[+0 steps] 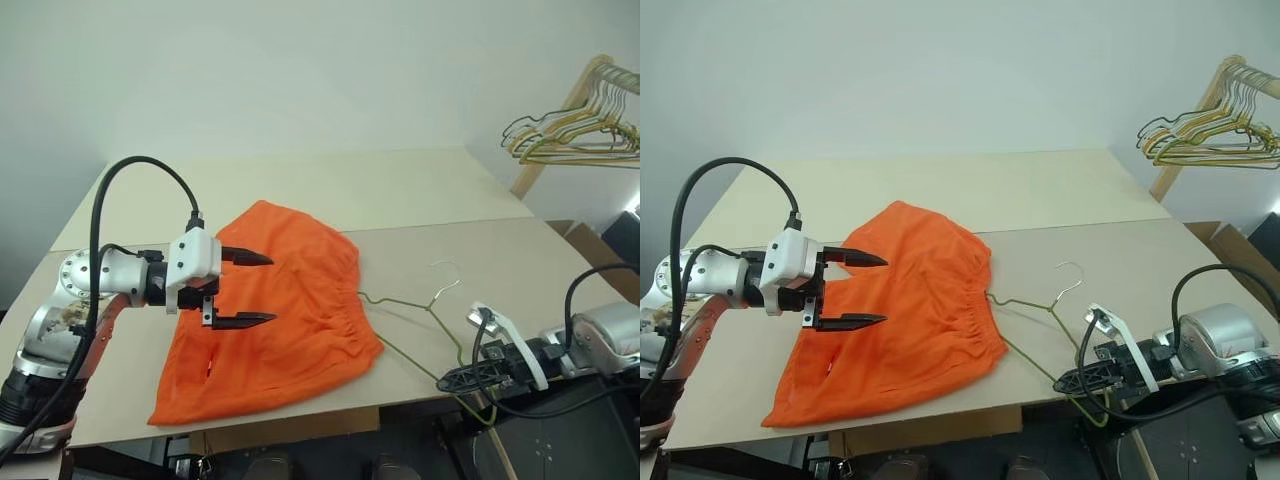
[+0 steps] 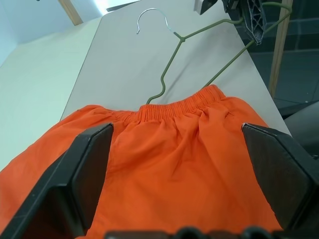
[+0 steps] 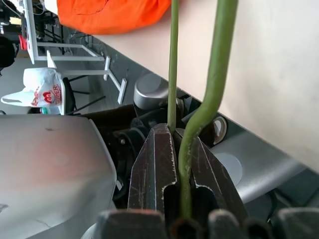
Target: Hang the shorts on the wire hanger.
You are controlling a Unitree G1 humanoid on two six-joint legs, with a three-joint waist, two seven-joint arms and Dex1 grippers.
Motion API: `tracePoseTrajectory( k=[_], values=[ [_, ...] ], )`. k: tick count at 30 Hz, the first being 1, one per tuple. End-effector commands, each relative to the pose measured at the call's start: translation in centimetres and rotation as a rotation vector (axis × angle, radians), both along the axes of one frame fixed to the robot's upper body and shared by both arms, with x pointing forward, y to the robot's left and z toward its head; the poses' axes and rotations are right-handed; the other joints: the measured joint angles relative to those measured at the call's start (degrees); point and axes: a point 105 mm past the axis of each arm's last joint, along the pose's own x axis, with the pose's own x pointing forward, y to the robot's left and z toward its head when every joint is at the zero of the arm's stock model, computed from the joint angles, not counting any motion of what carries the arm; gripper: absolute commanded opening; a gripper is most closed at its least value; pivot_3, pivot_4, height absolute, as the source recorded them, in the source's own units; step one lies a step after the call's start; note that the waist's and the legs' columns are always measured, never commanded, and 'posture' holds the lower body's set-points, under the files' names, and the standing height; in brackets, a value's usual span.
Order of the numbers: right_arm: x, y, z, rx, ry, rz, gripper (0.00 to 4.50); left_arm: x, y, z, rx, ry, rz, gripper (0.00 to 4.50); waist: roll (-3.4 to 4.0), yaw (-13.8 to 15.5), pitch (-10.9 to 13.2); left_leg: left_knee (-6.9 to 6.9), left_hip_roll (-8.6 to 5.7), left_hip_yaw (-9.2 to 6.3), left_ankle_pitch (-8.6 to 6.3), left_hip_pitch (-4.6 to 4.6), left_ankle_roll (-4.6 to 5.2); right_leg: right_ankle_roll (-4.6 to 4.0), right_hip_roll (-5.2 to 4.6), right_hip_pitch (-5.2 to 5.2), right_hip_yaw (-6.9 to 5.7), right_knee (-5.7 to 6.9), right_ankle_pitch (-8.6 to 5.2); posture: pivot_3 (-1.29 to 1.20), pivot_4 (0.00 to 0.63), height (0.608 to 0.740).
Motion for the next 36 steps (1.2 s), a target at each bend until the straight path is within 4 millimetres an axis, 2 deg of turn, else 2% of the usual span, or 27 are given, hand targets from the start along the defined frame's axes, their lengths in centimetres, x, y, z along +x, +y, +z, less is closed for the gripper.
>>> tracePoseTrajectory(
  k=[1,5,7,13,17,20,24,26,29,34,36],
  values=[
    [2.2,0.7,0.4,0.014,-0.05,-0.028,0.0,0.0,0.0,1.0,0.011,-0.061,-0.013,4.47,0.0,0.0,0.0,0.0,0.01,0.02,0.01,0.0,-0.02,0.0,0.02,-0.01,0.01,0.02,0.01,0.16,0.0,0.74],
    [3.8,1.0,0.2,0.02,-0.047,-0.084,0.0,-0.1,0.0,1.1,0.018,-0.067,-0.015,4.47,0.01,0.5,0.0,-0.01,-0.01,0.02,0.02,-0.05,-0.03,0.0,0.03,-0.03,0.0,0.01,0.0,0.17,0.0,0.74],
    [3.9,1.0,0.2,0.026,-0.039,-0.086,0.0,-0.1,0.0,1.1,0.019,-0.071,-0.013,4.47,0.01,0.7,0.0,0.0,-0.04,0.0,0.02,-0.09,-0.03,0.0,0.03,-0.03,-0.03,-0.03,0.0,0.18,0.0,0.74],
    [2.5,0.7,1.6,0.085,-0.055,-0.013,0.0,-0.4,-0.1,1.0,0.019,-0.072,-0.011,4.47,0.02,0.9,0.0,-0.01,-0.05,-0.03,0.01,-0.16,-0.03,0.03,0.03,-0.05,-0.06,-0.08,0.0,0.19,0.0,0.74],
    [1.1,1.1,1.8,0.059,-0.065,0.121,0.0,-0.4,-0.2,0.8,0.021,-0.072,-0.012,4.47,0.02,0.7,0.0,0.0,-0.04,-0.04,0.02,-0.11,-0.03,0.04,0.03,-0.03,-0.07,-0.05,0.0,0.19,0.0,0.74],
    [2.4,1.4,1.1,0.005,-0.075,0.11,0.0,-0.4,-0.2,0.9,0.019,-0.076,-0.011,4.47,0.02,0.0,0.0,0.0,0.02,-0.02,0.03,-0.01,-0.07,0.03,0.07,0.02,-0.04,-0.02,0.01,0.19,0.0,0.74],
    [5.6,1.7,1.0,-0.032,-0.089,0.0,0.0,-0.4,-0.1,0.9,0.022,-0.084,-0.002,4.47,0.06,0.2,0.0,0.0,0.0,0.03,0.06,0.0,-0.12,0.0,0.08,-0.04,0.02,0.07,0.04,0.2,0.0,0.74],
    [6.5,1.9,1.2,-0.024,-0.09,-0.032,0.0,-0.5,-0.1,0.9,0.024,-0.087,0.002,4.47,0.06,0.3,0.0,0.0,0.0,0.03,0.07,0.0,-0.13,-0.01,0.09,-0.04,0.01,0.08,0.04,0.21,0.0,0.74],
    [6.7,2.5,1.4,0.009,-0.075,-0.028,0.0,-0.6,0.0,0.8,0.024,-0.091,0.013,4.47,0.06,1.1,0.0,-0.02,-0.02,-0.02,0.07,-0.05,-0.14,0.0,0.1,-0.04,-0.05,0.05,0.03,0.23,0.0,0.74],
    [5.4,3.7,1.4,0.068,-0.056,0.064,0.0,-0.8,0.1,0.8,0.026,-0.09,0.022,4.47,0.07,1.9,0.0,-0.05,-0.05,-0.09,0.06,-0.3,-0.16,0.01,0.1,-0.15,-0.22,-0.02,0.03,0.24,0.0,0.74],
    [6.4,3.8,1.0,0.048,-0.059,0.012,0.0,-0.7,0.1,0.8,0.027,-0.091,0.024,4.47,0.06,1.9,0.0,-0.05,-0.06,-0.1,0.06,-0.3,-0.17,0.02,0.11,-0.14,-0.24,-0.06,0.03,0.24,0.0,0.74]
  ],
)
